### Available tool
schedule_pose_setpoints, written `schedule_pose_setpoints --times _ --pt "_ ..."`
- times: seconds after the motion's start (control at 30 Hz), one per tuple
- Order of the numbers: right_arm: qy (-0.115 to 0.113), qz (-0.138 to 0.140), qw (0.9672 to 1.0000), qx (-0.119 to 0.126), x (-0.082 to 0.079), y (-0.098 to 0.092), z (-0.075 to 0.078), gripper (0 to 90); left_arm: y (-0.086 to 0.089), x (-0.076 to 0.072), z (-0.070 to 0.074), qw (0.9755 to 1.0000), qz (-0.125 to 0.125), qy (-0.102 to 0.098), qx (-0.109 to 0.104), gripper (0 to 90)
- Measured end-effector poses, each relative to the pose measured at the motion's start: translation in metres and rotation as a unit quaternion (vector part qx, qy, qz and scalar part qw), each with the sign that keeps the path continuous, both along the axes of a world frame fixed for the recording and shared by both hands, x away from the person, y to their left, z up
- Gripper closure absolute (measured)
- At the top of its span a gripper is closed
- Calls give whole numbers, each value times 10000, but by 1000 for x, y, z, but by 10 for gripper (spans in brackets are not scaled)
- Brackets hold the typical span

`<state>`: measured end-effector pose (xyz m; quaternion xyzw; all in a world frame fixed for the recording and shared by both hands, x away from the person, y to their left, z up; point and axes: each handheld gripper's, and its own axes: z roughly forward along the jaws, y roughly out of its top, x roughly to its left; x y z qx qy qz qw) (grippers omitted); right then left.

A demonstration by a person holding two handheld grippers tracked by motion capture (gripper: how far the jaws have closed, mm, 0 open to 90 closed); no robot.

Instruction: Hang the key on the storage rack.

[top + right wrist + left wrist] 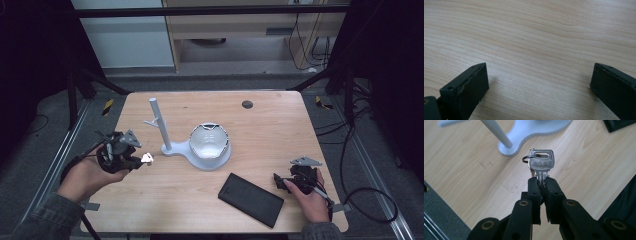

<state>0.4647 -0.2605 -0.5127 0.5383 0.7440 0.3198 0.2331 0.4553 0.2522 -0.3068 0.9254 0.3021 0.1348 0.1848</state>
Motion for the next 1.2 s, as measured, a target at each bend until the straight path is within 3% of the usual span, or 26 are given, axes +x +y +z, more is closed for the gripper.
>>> schedule_pose_setpoints --times 0.1,0.33,0.8,1.2 --pt "2 -5 10000 13 0 1 0 18 0 7 19 10000 52 -67 -10 833" --pt "-2 0 10000 0 0 0 0 18 -3 20 36 9998 103 -86 -125 833" --pt "-2 22 10000 -15 0 1 0 18 -7 51 49 9989 357 38 -311 833" --pt "-10 36 10000 -12 0 1 0 18 -12 68 50 9987 430 177 -186 832"
